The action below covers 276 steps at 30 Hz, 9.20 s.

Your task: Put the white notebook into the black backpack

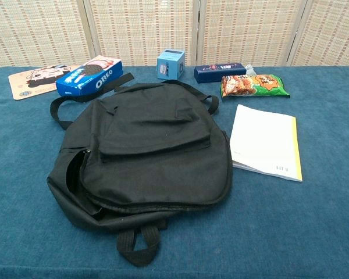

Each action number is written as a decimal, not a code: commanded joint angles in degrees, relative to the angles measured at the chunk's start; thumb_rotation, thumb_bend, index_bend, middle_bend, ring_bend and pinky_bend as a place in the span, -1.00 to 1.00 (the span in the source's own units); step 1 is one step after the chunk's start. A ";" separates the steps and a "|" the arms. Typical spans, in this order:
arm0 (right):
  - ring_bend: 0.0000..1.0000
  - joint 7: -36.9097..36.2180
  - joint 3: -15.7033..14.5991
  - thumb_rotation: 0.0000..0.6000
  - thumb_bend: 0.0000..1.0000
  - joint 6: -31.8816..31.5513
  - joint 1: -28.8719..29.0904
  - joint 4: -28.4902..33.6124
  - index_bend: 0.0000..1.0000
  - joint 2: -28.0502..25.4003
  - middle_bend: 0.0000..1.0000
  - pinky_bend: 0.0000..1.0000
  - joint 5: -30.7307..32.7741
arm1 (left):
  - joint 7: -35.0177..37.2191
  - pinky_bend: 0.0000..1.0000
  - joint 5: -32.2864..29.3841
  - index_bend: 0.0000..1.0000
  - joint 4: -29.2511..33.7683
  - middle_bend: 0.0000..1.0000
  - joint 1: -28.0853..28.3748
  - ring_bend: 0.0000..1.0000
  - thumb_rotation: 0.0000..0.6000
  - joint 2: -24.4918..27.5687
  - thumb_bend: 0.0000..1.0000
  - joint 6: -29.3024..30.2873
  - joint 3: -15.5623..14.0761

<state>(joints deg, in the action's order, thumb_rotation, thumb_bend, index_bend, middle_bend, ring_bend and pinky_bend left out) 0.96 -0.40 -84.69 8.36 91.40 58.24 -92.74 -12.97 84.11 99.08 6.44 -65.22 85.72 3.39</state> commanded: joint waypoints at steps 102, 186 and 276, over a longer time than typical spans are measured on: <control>-0.89 -8.86 -0.61 1.00 -0.35 21.08 27.06 -40.02 -0.31 36.61 -0.49 -0.67 -2.44 | 2.36 -0.70 -0.56 -0.64 -1.39 -0.75 -2.90 -0.72 1.00 0.93 -0.49 1.90 -0.07; -0.66 7.56 5.99 1.00 0.18 5.52 25.45 -16.37 0.34 11.39 -0.26 -0.67 -3.89 | 16.09 -0.70 13.09 -0.62 -2.04 -0.75 27.97 -0.71 1.00 -4.72 -0.49 -30.41 0.24; -0.57 -6.89 6.61 1.00 0.22 -9.61 25.22 -4.73 0.38 12.18 -0.22 -0.65 -19.31 | 10.73 -0.63 -24.65 0.63 -17.64 -0.22 35.57 -0.36 1.00 -22.74 0.11 -31.19 16.99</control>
<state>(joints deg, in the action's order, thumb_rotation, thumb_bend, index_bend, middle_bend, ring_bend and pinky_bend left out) -5.82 6.08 -93.81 33.44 86.03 70.56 -111.42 -1.08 60.85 81.54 41.20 -88.25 55.45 19.78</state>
